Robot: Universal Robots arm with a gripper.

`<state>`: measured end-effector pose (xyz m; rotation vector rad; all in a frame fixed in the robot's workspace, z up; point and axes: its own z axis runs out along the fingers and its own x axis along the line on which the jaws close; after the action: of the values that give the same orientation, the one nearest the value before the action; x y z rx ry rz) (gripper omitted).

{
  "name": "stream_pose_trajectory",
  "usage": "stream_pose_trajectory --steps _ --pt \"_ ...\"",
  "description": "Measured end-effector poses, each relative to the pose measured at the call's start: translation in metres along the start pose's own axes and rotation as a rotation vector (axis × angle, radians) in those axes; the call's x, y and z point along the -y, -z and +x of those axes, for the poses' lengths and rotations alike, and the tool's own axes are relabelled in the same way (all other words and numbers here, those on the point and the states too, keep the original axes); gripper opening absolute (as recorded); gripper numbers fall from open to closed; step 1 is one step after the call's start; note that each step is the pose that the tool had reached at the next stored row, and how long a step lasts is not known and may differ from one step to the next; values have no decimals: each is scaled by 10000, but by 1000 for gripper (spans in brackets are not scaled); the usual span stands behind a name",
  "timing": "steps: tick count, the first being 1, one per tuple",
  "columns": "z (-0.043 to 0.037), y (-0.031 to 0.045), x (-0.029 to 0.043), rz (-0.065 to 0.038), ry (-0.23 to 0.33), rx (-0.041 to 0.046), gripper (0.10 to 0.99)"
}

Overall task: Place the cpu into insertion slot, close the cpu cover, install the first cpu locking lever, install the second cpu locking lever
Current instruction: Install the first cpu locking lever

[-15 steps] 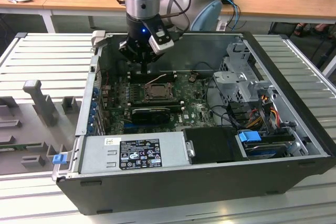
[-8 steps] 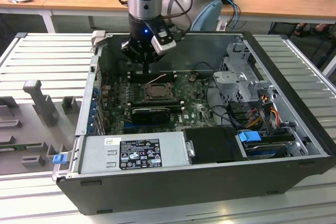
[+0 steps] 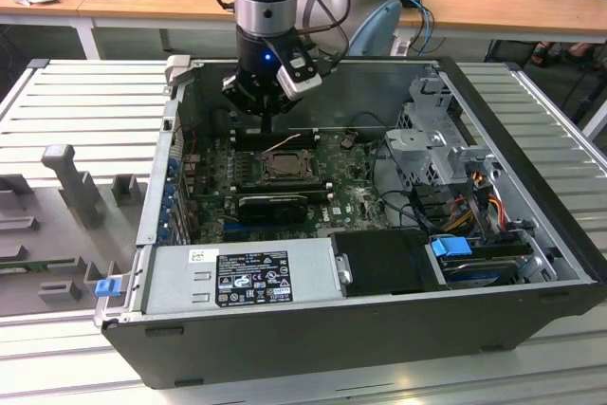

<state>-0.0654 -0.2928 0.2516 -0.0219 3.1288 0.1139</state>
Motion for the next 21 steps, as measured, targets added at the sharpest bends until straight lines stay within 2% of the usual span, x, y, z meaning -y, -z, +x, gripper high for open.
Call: stream_pose_trajectory --steps 1,2,3,7,11,17,19,21 --pt "-4 -2 4 -149 -2 2 106" --pt "-24 -13 12 -245 -2 4 106" --pt "-45 -29 19 -279 -1 7 106" --pt "-110 -102 29 -294 7 4 106" --pt "-130 -146 32 -297 279 -17 106" --pt "-254 -220 36 -297 288 -18 106" --pt "-269 -238 35 -298 286 -18 106" --pt "-275 -257 34 -340 291 -18 106"
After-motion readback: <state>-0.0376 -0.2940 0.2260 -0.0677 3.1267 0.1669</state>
